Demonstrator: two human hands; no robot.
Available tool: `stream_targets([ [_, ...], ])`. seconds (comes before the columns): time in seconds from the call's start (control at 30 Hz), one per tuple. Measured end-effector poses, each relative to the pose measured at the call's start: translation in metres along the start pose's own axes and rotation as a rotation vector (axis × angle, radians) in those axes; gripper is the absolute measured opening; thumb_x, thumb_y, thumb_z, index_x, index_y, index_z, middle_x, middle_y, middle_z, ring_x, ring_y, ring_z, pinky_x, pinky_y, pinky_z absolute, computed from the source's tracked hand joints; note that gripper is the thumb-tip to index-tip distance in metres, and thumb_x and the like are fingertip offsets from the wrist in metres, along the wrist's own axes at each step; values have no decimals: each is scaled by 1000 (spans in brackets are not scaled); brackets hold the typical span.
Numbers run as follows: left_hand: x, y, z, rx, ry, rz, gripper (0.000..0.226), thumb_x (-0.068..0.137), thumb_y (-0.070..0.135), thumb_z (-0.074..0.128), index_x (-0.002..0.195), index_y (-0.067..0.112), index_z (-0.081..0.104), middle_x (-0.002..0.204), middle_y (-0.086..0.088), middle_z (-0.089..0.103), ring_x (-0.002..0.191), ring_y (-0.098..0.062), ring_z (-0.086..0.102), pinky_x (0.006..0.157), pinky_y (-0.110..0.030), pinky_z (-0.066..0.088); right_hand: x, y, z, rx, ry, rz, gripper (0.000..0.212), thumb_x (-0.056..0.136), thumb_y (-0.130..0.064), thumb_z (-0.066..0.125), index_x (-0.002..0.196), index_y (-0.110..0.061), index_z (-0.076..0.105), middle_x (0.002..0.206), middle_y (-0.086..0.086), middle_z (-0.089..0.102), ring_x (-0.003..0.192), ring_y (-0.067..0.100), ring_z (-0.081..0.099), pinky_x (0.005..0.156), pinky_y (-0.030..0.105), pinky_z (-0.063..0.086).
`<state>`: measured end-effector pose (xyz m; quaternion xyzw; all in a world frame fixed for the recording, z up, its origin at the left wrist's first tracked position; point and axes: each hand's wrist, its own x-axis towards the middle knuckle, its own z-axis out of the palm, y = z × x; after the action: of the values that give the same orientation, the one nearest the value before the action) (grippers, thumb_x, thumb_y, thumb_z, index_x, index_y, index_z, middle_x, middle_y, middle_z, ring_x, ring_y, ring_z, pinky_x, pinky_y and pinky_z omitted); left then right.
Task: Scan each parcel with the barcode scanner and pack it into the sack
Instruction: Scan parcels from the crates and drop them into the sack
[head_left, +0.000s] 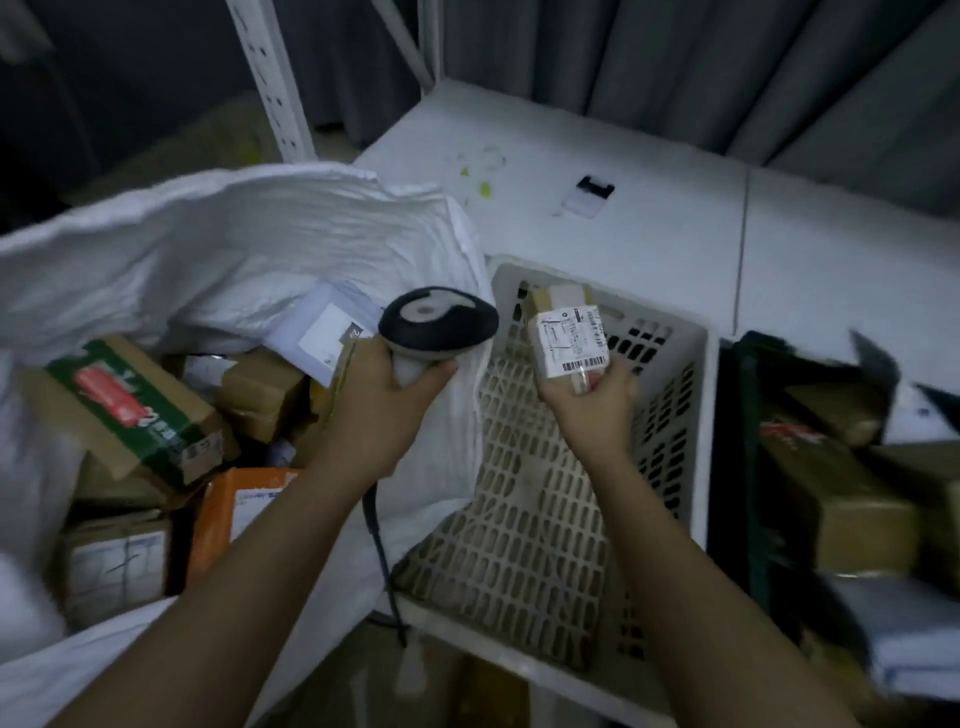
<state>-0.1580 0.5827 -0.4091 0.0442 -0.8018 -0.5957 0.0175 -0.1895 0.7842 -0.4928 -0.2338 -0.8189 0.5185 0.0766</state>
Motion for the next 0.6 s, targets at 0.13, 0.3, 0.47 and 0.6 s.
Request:
stream_targets([
  [0.13, -39, 41, -42, -47, 51, 15, 36, 88, 21, 67, 120, 21, 51, 104, 12, 59, 103, -8, 55, 68, 2, 39, -59, -74, -35, 18, -34, -171, 81, 71, -30, 80, 139, -25, 36, 128, -1, 32, 99, 8, 47, 82, 25, 43],
  [0.3, -73, 75, -113, -43, 127, 60, 45, 86, 30, 68, 127, 20, 53, 117, 1, 64, 110, -18, 59, 92, -33, 46, -128, -142, -34, 89, -213, -290, 77, 70, -26, 82, 132, -35, 37, 121, -5, 24, 106, 10, 45, 95, 40, 51],
  [0.47, -100, 72, -168, -137, 234, 26, 38, 85, 31, 70, 119, 32, 53, 118, 3, 65, 110, -17, 61, 99, -42, 48, -181, -173, 8, 206, -430, -253, 88, 50, -22, 81, 128, -40, 45, 132, 7, 37, 105, 21, 55, 80, 37, 58],
  [0.6, -110, 48, -195, -176, 241, -24, 47, 86, 31, 68, 130, 24, 52, 121, 5, 63, 113, -15, 59, 100, -39, 47, -203, -170, 42, 347, -586, -257, 72, 71, 3, 77, 126, -32, 45, 123, 5, 56, 108, 22, 60, 72, 27, 56],
])
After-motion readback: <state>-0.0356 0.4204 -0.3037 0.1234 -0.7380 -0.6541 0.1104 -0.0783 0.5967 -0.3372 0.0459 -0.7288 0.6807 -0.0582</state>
